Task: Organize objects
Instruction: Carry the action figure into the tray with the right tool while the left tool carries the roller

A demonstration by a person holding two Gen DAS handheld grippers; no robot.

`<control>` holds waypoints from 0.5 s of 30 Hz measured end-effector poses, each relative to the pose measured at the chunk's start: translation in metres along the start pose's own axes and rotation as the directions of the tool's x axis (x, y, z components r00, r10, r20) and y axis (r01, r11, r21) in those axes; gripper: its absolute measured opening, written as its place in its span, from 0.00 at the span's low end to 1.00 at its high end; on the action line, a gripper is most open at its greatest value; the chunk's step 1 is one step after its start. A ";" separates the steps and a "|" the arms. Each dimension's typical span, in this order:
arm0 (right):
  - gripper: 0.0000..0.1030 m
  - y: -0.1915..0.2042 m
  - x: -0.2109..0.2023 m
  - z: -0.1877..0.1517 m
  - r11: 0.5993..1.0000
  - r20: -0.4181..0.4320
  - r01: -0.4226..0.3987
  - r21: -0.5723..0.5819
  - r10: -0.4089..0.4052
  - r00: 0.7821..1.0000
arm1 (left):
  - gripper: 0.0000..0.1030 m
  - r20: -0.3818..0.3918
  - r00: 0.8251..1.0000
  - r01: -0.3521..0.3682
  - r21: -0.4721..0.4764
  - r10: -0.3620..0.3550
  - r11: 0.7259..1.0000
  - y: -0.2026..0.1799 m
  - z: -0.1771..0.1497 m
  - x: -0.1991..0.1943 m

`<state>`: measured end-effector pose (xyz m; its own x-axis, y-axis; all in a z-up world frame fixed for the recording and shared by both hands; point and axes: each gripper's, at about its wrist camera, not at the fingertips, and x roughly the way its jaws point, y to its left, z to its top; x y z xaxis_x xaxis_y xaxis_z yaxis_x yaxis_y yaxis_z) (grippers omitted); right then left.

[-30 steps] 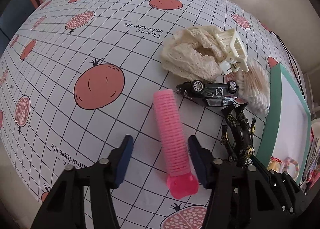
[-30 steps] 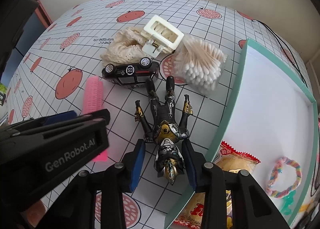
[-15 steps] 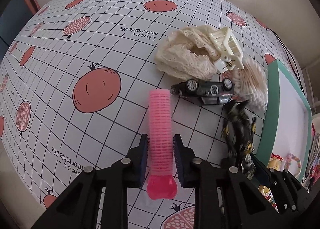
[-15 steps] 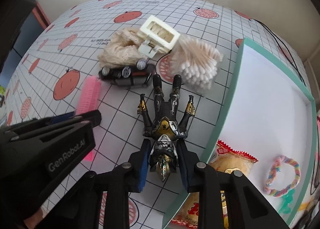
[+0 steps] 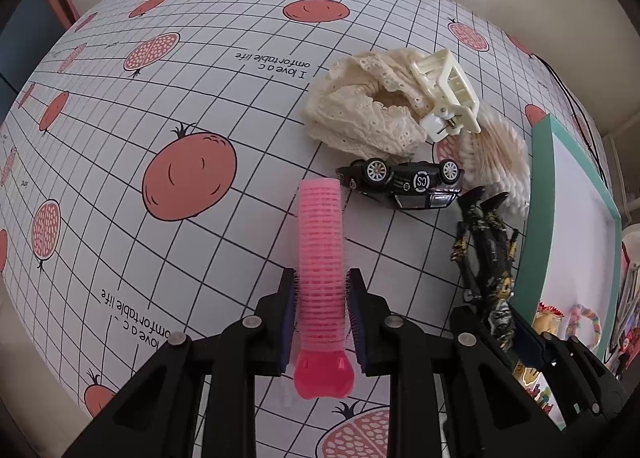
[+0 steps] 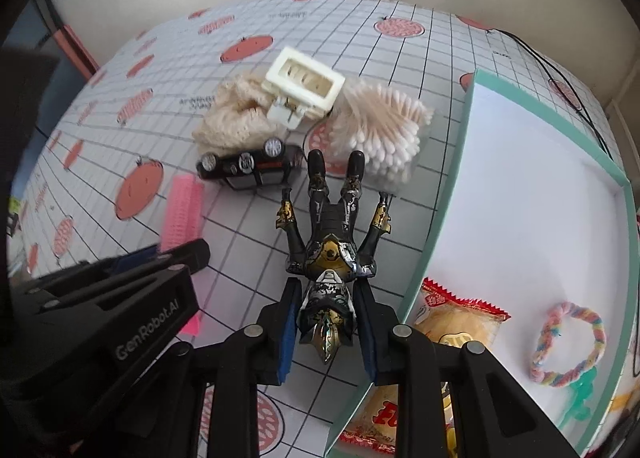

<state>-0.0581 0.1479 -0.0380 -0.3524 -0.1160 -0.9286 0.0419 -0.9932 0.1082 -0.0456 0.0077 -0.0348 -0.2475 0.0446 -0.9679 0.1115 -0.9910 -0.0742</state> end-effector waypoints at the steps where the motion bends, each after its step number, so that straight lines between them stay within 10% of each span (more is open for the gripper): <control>1: 0.28 -0.001 -0.002 0.001 1.000 0.007 -0.005 0.006 0.005 1.000 | 0.25 0.004 1.000 -0.002 -0.002 0.002 1.000 0.002 0.000 -0.002; 15: 0.27 -0.009 -0.060 0.012 0.996 0.196 -0.070 0.051 0.059 0.979 | 0.25 0.216 0.976 -0.003 -0.046 0.013 0.999 -0.017 0.036 -0.026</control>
<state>-0.0490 0.1634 0.0209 -0.5255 -0.1726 -0.8331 0.0192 -0.9814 0.1912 -0.0761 0.0186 -0.0001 -0.4484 0.0034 -0.8938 0.1562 -0.9843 -0.0821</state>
